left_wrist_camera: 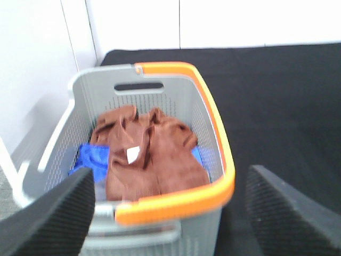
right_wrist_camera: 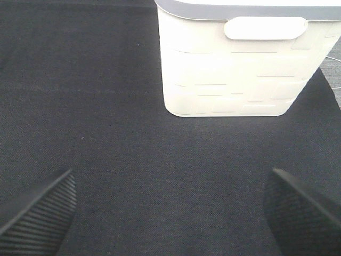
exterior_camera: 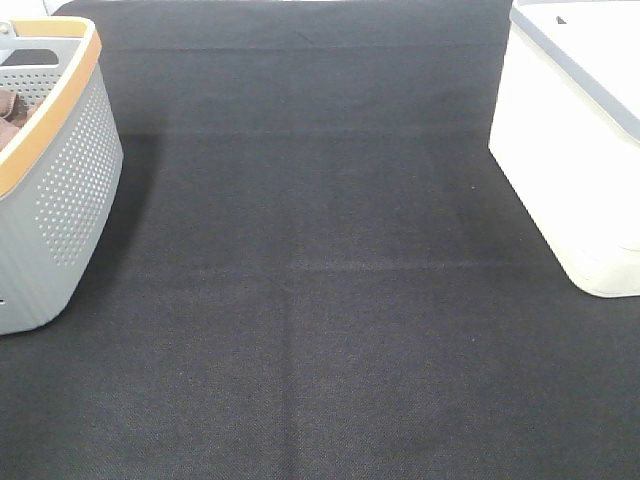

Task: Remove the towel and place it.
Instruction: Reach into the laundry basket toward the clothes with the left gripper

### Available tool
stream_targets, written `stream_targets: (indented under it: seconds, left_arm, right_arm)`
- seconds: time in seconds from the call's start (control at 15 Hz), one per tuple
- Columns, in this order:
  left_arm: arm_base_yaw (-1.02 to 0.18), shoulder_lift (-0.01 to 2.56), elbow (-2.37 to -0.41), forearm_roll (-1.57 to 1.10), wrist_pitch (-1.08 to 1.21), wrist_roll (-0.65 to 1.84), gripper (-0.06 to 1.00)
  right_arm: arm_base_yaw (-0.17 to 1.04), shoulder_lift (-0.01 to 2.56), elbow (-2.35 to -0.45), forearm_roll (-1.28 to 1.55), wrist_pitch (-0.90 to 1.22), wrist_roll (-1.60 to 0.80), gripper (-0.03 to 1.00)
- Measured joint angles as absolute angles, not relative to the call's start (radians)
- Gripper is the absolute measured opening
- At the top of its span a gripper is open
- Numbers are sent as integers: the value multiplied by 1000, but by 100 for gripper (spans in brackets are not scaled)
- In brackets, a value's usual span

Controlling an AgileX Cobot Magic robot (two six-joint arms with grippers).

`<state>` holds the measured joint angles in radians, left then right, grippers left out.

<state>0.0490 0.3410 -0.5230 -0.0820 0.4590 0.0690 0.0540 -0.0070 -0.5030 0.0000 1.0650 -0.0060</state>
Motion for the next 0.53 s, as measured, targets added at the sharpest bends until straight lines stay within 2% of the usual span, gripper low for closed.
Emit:
stream_targets:
  seconds: [0.2, 0.53]
  left_arm:
    - [49, 607, -566, -79, 300, 59, 67]
    - [49, 1063, -802, -72, 285, 52, 67]
  right_arm:
    - [54, -7, -503, 0, 1065, -6, 89]
    - [54, -7, -503, 0, 1065, -6, 89]
